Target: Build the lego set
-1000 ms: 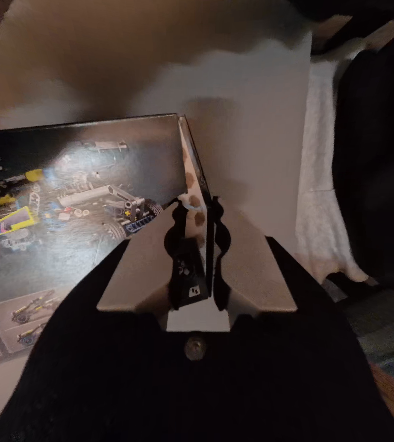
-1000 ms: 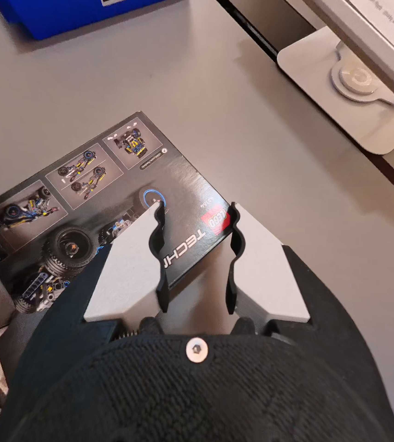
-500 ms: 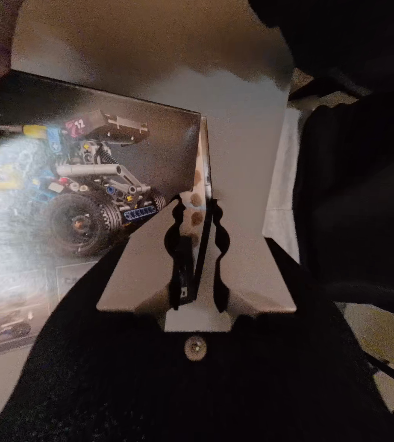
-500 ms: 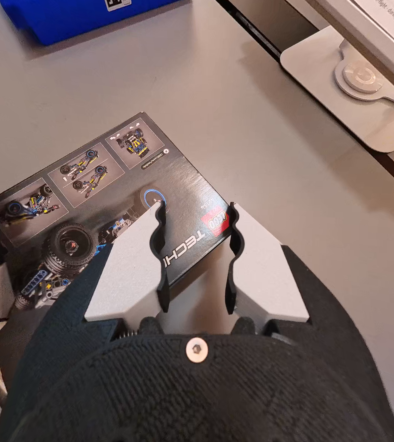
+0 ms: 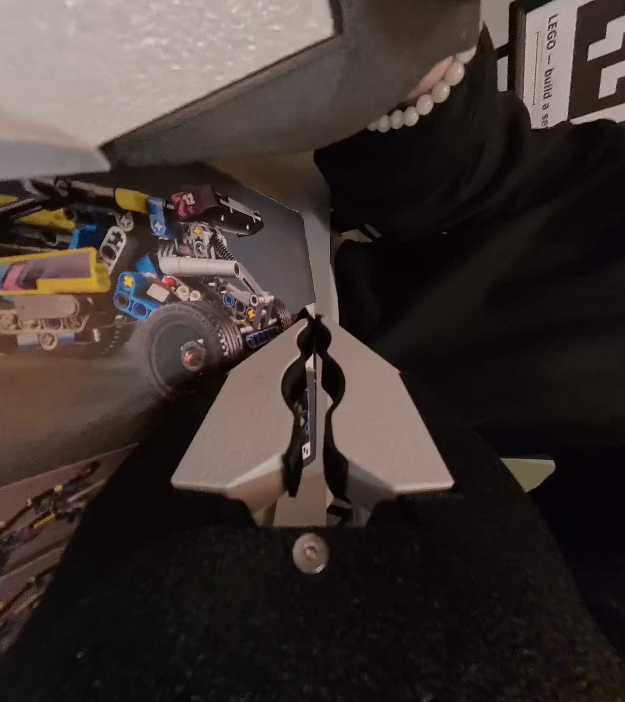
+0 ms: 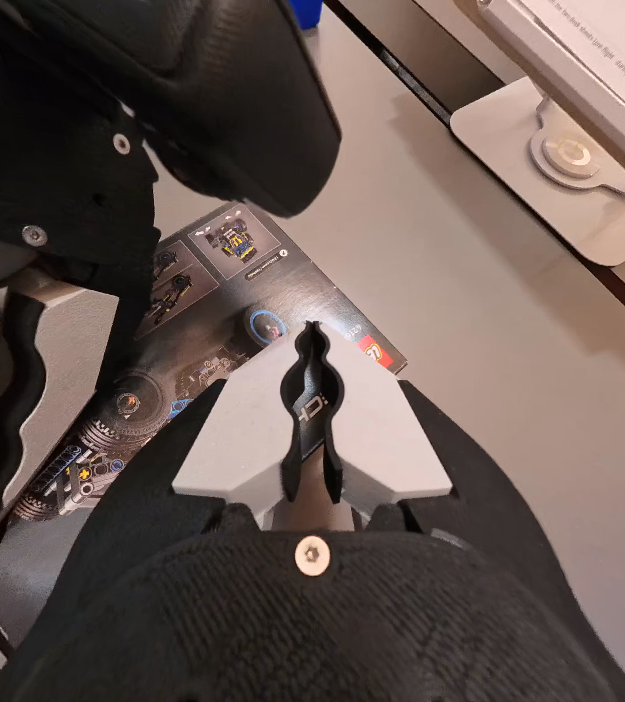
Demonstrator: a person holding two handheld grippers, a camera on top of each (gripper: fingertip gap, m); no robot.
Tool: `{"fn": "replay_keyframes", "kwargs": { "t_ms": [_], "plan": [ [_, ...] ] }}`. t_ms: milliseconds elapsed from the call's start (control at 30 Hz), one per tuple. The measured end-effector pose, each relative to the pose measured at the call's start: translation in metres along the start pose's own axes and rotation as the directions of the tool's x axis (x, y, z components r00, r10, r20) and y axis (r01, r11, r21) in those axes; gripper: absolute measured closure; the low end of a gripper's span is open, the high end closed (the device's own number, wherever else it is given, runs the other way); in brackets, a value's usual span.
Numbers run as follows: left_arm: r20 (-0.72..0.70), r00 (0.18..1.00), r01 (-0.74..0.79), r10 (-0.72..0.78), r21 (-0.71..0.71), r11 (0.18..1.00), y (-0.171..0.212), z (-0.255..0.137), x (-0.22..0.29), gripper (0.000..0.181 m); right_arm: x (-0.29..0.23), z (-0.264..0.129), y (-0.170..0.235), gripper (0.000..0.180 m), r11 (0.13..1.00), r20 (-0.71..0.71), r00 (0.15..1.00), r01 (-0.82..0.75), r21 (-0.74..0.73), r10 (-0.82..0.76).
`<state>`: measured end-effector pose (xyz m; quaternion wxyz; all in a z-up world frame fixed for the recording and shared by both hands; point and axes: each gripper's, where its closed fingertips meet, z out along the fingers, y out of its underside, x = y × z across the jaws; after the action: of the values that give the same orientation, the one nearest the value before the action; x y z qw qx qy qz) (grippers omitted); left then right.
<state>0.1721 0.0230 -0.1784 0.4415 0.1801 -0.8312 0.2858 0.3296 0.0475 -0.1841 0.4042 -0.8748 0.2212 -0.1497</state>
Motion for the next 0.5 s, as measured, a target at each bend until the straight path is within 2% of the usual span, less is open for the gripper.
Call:
{"fn": "replay_keyframes", "kwargs": {
  "t_ms": [100, 200, 333, 500],
  "plan": [
    [-0.014, 1.000, -0.014, 0.014, -0.028, 1.000, -0.001, 0.002, 0.002, 0.181, -0.001, 0.001, -0.001, 0.180, 0.998, 0.053, 0.997, -0.054, 0.017, 0.053],
    [0.039, 0.996, -0.082, 0.084, -0.060, 0.995, -0.003, 0.005, 0.003, 0.180, 0.000, -0.001, -0.002, 0.180, 0.992, 0.092, 0.989, -0.121, 0.037, 0.117],
    [0.152, 0.973, -0.151, 0.176, -0.166, 0.975, -0.004, 0.008, 0.001, 0.180, -0.001, -0.001, -0.002, 0.180, 0.999, 0.022, 0.999, -0.025, 0.020, 0.025],
    [0.183, 0.964, -0.155, 0.192, -0.201, 0.967, -0.003, 0.012, -0.003, 0.177, 0.001, 0.001, -0.003, 0.180, 0.992, 0.073, 0.990, -0.121, 0.047, 0.117]
  ]
}}
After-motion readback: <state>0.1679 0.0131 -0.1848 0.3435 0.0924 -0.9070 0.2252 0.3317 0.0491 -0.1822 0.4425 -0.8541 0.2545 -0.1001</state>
